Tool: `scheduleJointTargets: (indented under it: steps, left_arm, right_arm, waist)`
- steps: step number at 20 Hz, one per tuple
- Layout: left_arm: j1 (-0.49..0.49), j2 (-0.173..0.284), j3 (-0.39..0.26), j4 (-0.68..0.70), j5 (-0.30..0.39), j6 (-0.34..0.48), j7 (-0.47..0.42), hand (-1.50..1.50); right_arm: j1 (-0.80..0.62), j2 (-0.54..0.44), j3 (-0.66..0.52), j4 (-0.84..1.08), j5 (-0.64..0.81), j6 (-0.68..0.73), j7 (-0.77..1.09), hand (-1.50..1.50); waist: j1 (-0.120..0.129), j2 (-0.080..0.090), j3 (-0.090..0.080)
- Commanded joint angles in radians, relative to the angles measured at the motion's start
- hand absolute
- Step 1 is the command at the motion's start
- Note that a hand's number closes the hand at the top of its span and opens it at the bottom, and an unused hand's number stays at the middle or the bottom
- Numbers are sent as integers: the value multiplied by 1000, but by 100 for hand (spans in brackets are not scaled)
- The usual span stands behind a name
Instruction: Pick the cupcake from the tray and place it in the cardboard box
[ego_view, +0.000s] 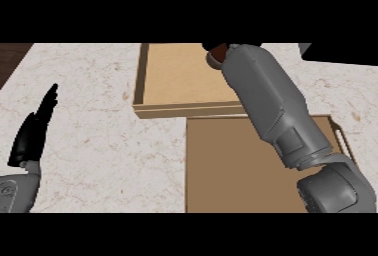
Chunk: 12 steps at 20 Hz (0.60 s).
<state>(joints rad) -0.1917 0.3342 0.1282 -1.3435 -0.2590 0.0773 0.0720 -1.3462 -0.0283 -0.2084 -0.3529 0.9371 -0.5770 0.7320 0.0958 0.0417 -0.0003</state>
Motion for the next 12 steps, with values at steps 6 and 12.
scheduleJointTargets:
  steps: [6, 12]
  left_arm:
    - [13, 27, 19, -8, 17, -29, -11, 0]
    - [15, -10, 12, 33, 1, 6, -35, 0]
  right_arm:
    - [9, -5, -51, 36, -33, -194, -198, -150]
    - [-3, 5, -107, -18, -78, -386, -272, -150]
  waist:
    - [10, -2, 1]
    - [-19, -9, 0]
